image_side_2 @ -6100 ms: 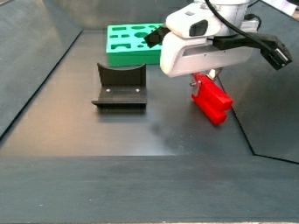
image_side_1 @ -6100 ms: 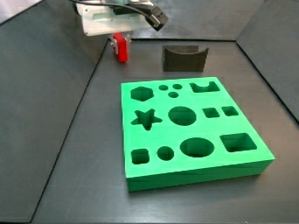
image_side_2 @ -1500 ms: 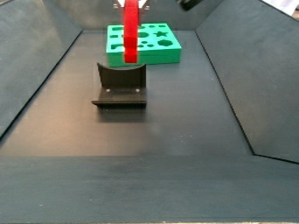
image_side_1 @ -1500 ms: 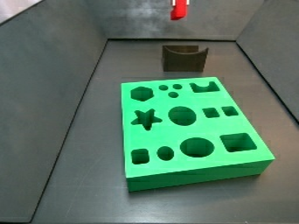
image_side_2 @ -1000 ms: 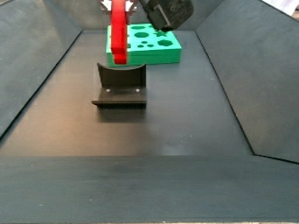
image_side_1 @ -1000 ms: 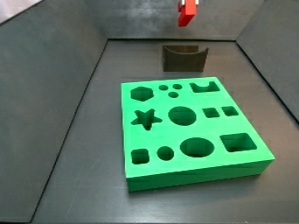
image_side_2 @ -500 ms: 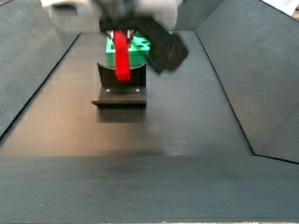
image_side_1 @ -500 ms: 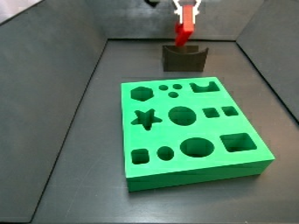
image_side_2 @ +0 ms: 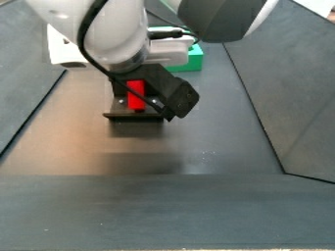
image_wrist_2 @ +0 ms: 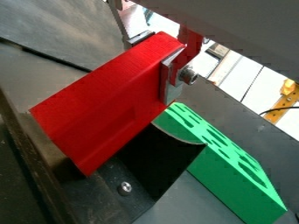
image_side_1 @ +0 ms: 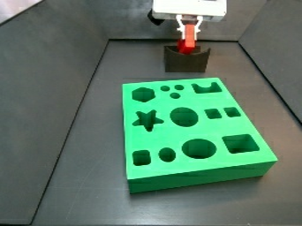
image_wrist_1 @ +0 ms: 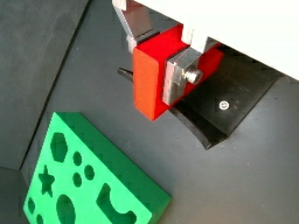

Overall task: Pick up the double-square object. Move up. Place the double-square object on the fixture. Regrasp the double-square object. Move to above the board. Insert the double-square object.
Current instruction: Place the double-square object on the fixture.

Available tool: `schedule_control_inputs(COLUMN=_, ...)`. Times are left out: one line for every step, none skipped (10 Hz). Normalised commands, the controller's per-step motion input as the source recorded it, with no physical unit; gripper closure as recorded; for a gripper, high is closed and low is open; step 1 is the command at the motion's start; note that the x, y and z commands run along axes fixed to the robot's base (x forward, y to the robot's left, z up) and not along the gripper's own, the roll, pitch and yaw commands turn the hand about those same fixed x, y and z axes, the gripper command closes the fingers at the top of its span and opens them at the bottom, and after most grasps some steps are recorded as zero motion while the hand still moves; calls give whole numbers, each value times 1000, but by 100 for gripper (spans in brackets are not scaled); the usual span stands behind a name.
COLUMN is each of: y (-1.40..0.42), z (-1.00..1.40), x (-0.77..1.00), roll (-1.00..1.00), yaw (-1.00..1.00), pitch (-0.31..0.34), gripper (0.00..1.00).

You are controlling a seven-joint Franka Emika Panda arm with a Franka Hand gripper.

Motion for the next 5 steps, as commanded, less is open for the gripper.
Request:
schedule_control_inputs(y=76, z=-792, x=92, roll=-88, yaw=-170, pitch=4, gripper=100)
schedule_control_inputs(y=66, z=-793, x=85, roll=-87, yaw=-154, pitch=1, gripper=100)
schedule_control_inputs(y=61, z=-793, x=83, roll=-89, yaw=-129, pitch=2, gripper=100)
schedule_control_inputs(y=60, z=-793, x=82, roll=-90, yaw=-116, pitch=2, gripper=100)
schedule_control_inputs(y=58, z=-793, x=82, roll=-90, yaw=-108, pitch=2, gripper=100)
